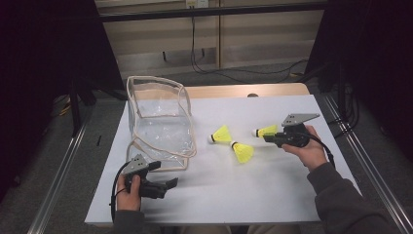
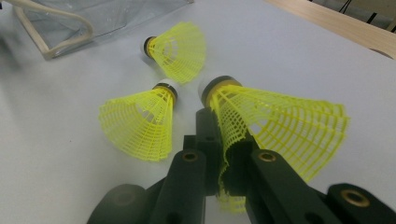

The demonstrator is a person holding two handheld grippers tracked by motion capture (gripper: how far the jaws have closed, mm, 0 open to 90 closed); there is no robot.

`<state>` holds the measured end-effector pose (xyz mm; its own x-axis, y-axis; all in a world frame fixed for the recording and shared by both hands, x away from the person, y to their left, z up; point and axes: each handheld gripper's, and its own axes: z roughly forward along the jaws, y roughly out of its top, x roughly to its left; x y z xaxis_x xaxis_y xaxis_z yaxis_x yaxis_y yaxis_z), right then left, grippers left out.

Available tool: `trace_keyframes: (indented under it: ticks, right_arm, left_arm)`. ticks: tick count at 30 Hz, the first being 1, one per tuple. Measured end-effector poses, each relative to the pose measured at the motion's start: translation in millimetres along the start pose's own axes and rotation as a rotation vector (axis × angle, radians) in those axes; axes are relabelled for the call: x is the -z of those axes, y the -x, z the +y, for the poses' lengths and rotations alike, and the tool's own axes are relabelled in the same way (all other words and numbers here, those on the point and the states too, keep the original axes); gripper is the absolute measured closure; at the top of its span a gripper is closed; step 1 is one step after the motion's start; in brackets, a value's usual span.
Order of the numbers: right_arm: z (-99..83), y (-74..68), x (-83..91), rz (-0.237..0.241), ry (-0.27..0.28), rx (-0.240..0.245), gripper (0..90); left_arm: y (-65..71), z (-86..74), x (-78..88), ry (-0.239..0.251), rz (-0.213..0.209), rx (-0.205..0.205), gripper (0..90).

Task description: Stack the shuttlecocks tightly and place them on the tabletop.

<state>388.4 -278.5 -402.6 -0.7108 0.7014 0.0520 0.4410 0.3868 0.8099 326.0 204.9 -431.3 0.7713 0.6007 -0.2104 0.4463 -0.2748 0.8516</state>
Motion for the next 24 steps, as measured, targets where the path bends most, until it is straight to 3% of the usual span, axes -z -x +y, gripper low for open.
trace_keyframes:
  ticks: [24]
  right_arm:
    - [15.4, 2.2, -13.8, -0.004, -0.013, 0.017, 87.5]
  left_arm:
    - [-0.6, -0.2, 0.2, 0.002, 0.002, 0.000, 3.6]
